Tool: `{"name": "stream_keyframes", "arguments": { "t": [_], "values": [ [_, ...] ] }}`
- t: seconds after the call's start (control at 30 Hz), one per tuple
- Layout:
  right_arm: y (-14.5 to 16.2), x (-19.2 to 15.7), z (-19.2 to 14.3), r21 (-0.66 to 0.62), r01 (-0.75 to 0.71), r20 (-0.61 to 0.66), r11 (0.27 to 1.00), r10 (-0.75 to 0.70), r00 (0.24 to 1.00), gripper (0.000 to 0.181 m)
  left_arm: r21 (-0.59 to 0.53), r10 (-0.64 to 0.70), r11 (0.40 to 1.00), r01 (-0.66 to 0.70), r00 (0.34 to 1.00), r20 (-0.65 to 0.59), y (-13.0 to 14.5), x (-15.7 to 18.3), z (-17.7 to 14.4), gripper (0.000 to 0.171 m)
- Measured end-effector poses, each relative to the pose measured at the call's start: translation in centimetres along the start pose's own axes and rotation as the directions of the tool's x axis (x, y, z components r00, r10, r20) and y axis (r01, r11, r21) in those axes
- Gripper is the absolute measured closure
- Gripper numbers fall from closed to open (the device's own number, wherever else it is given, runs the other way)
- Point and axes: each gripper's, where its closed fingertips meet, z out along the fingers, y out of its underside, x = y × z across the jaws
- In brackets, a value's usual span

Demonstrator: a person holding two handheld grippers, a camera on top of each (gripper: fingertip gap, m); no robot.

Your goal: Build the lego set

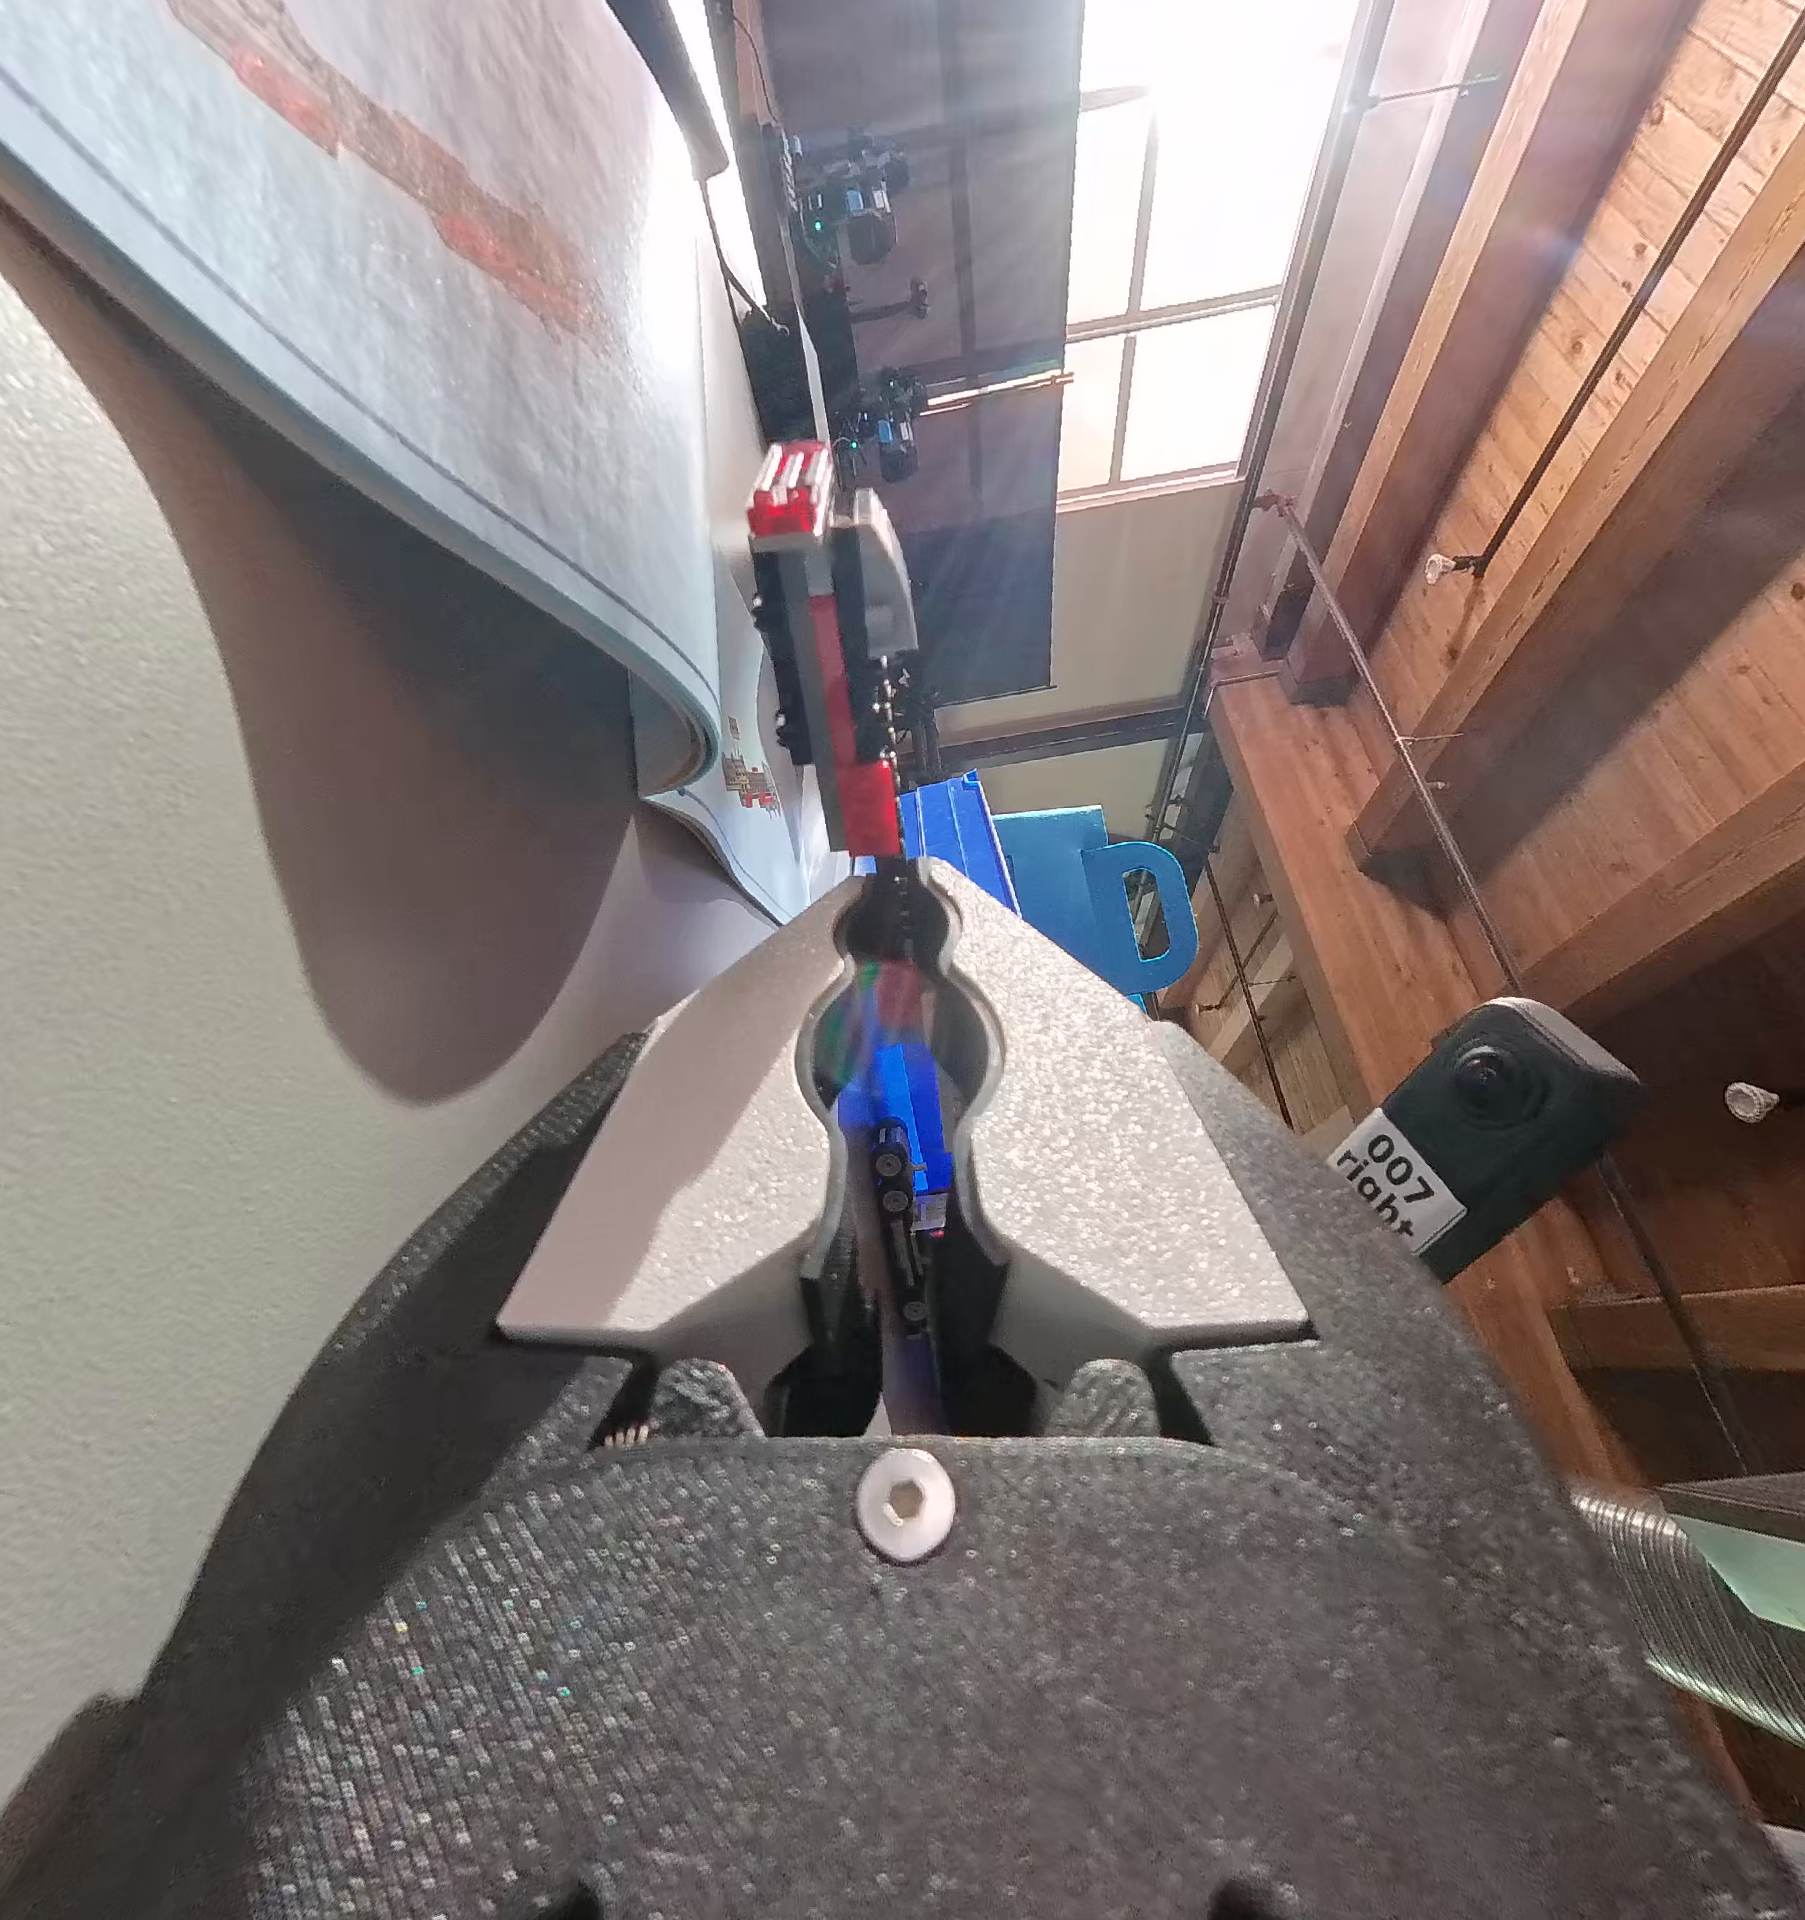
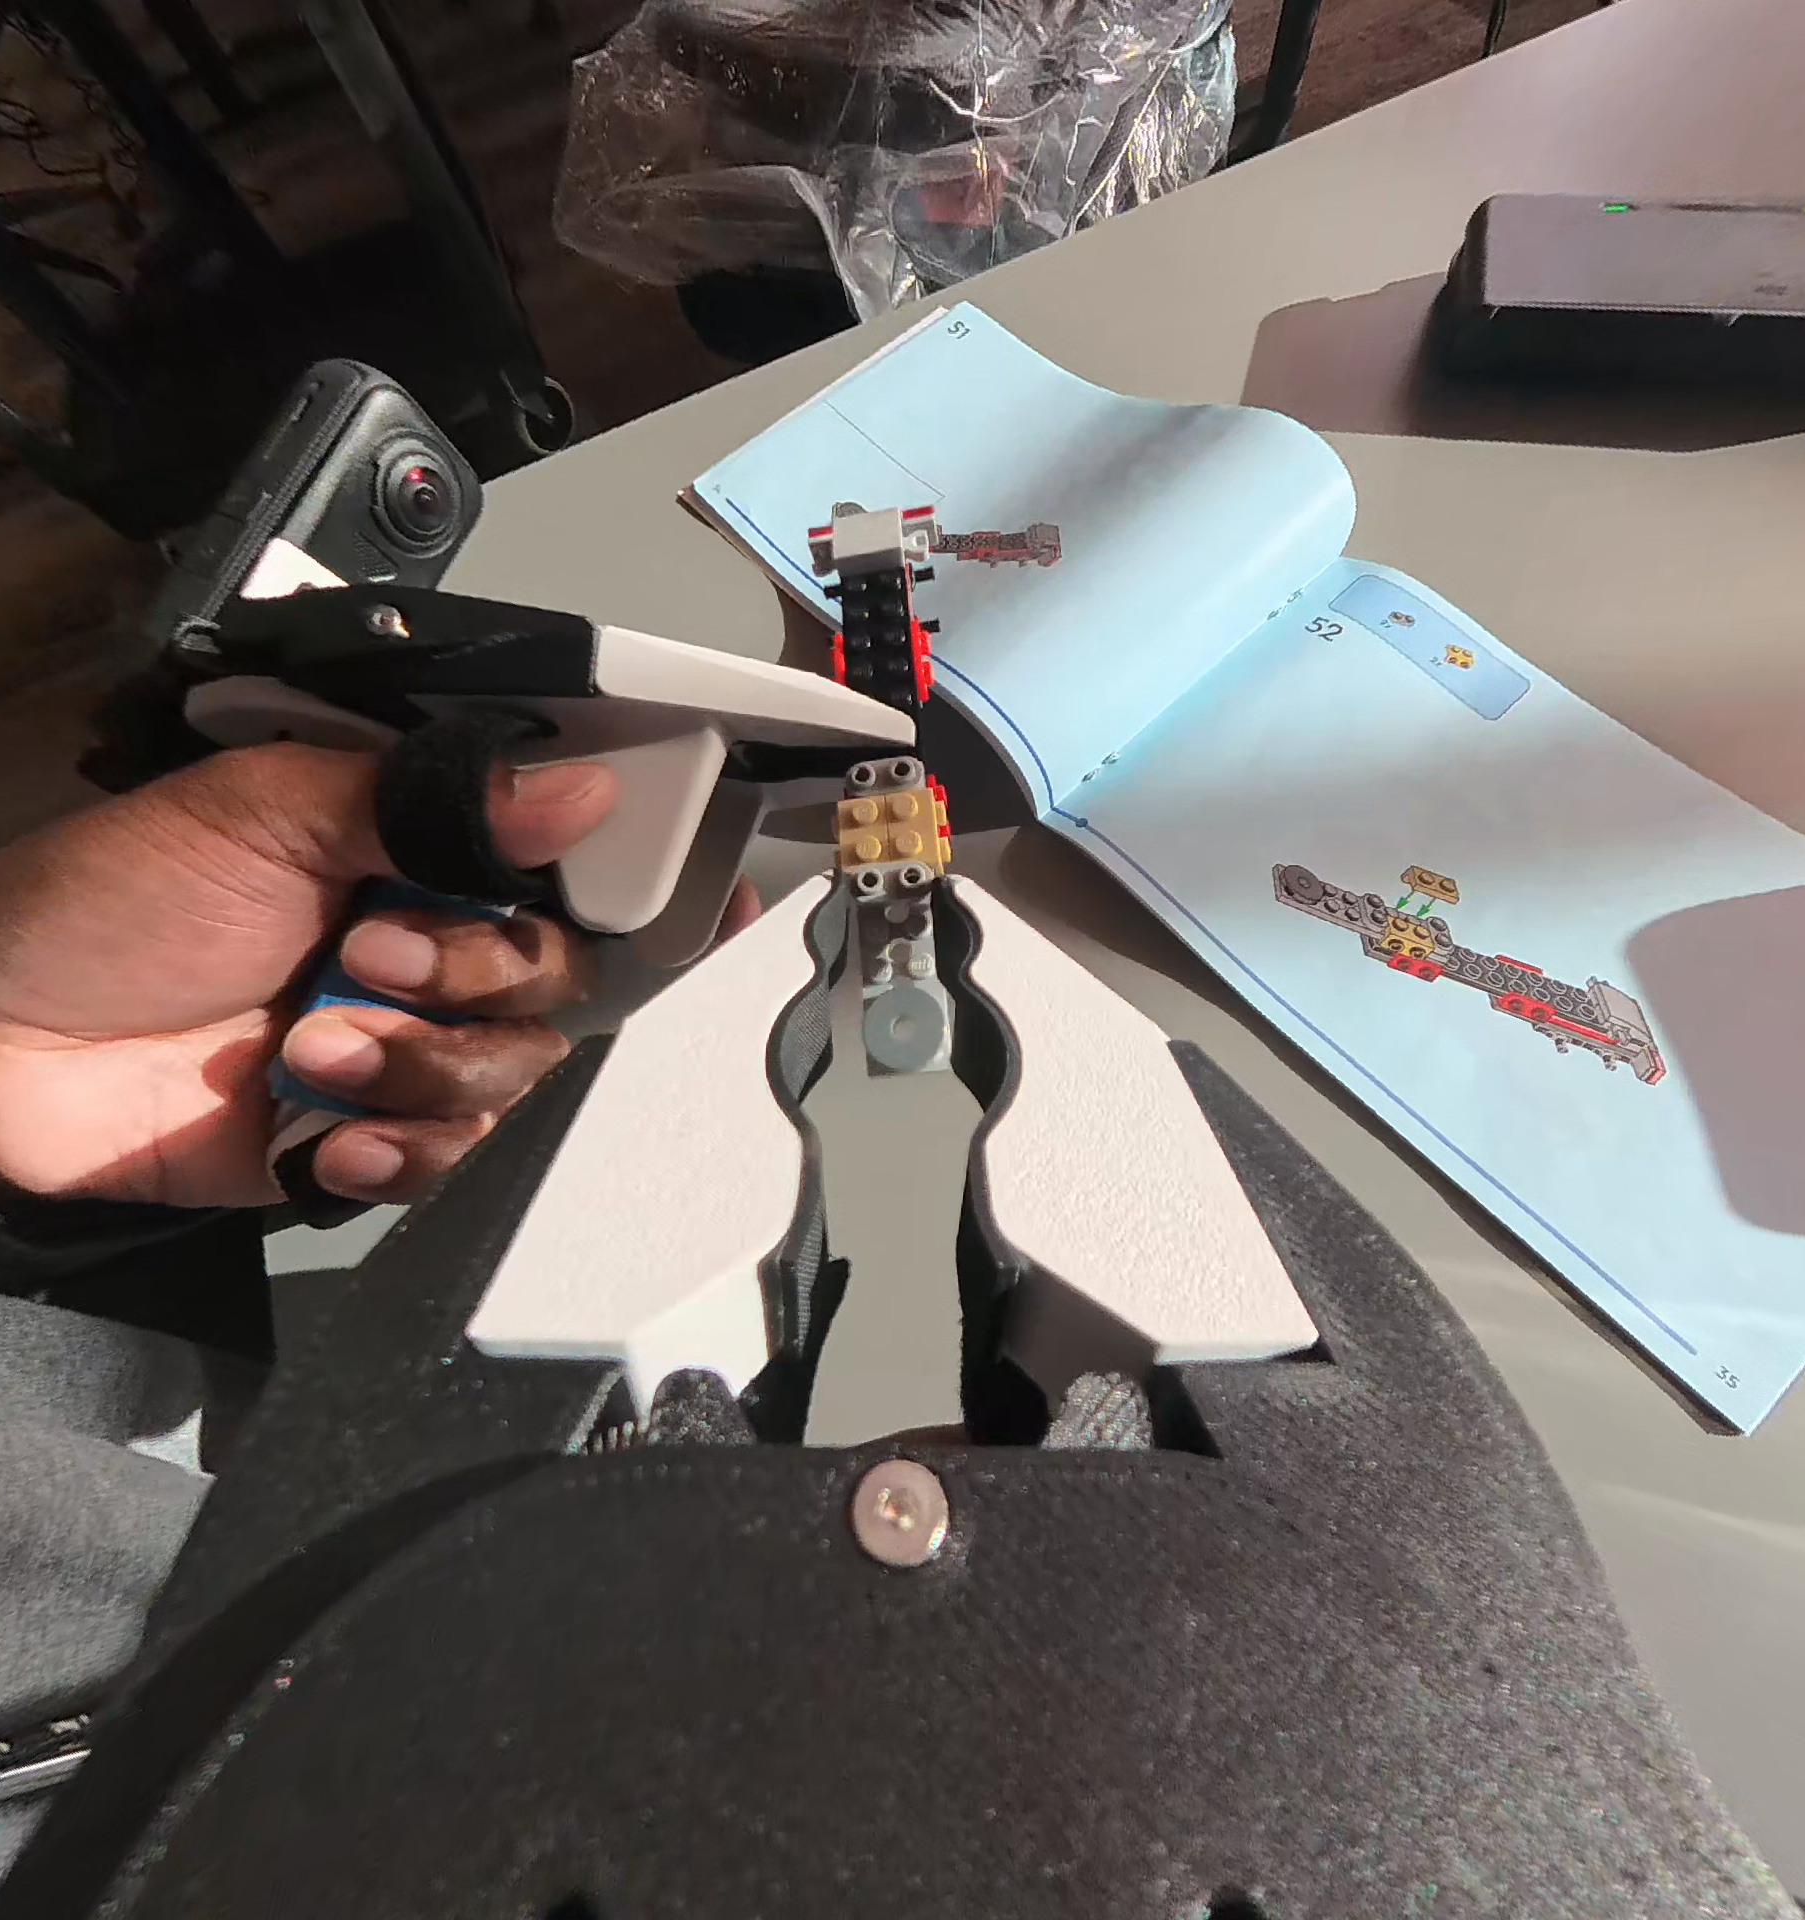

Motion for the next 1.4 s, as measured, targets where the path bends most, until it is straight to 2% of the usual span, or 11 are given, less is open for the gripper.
{"name": "stream_keyframes", "arguments": {
  "t": [0.5,0.6,0.67,0.77,0.9,1.1,1.23,1.4],
  "values": [
    [0.2,0.0,0.2,0.002,-0.009,0.006,1.0,0.009,1.0,0.157,0.0,-0.001,1.0,0.001,1.0,-0.002,0.0,0.0,0.0,0.166],
    [0.1,-0.1,0.0,0.016,-0.048,0.036,0.999,0.048,0.998,0.151,-0.001,-0.003,1.0,0.003,1.0,-0.005,0.0,0.0,0.0,0.166],
    [0.0,-0.1,-0.3,0.038,-0.124,0.092,0.992,0.12,0.988,0.15,-0.002,-0.004,1.0,0.004,1.0,-0.01,0.0,0.1,-0.1,0.166],
    [-0.4,0.3,-0.8,0.074,-0.32,0.222,0.945,0.297,0.929,0.15,-0.009,-0.002,1.0,0.002,1.0,-0.024,0.1,0.3,0.0,0.166],
    [-0.3,0.2,-1.0,0.037,-0.525,0.399,0.85,0.469,0.787,0.151,-0.03,0.006,1.0,-0.007,0.999,-0.043,0.4,0.7,0.1,0.166],
    [-0.1,-0.6,-0.8,-0.024,-0.636,0.519,0.772,0.553,0.652,0.155,-0.053,0.024,0.998,-0.028,0.998,-0.065,0.9,1.2,0.2,0.166],
    [-0.2,-0.5,-1.0,-0.028,-0.668,0.544,0.744,0.571,0.614,0.16,-0.062,0.031,0.997,-0.036,0.997,-0.076,1.0,1.4,0.2,0.168],
    [0.0,-0.5,-1.1,-0.031,-0.671,0.554,0.741,0.571,0.606,0.167,-0.072,0.047,0.996,-0.053,0.995,-0.085,1.3,1.6,0.2,0.168]
  ]
}}
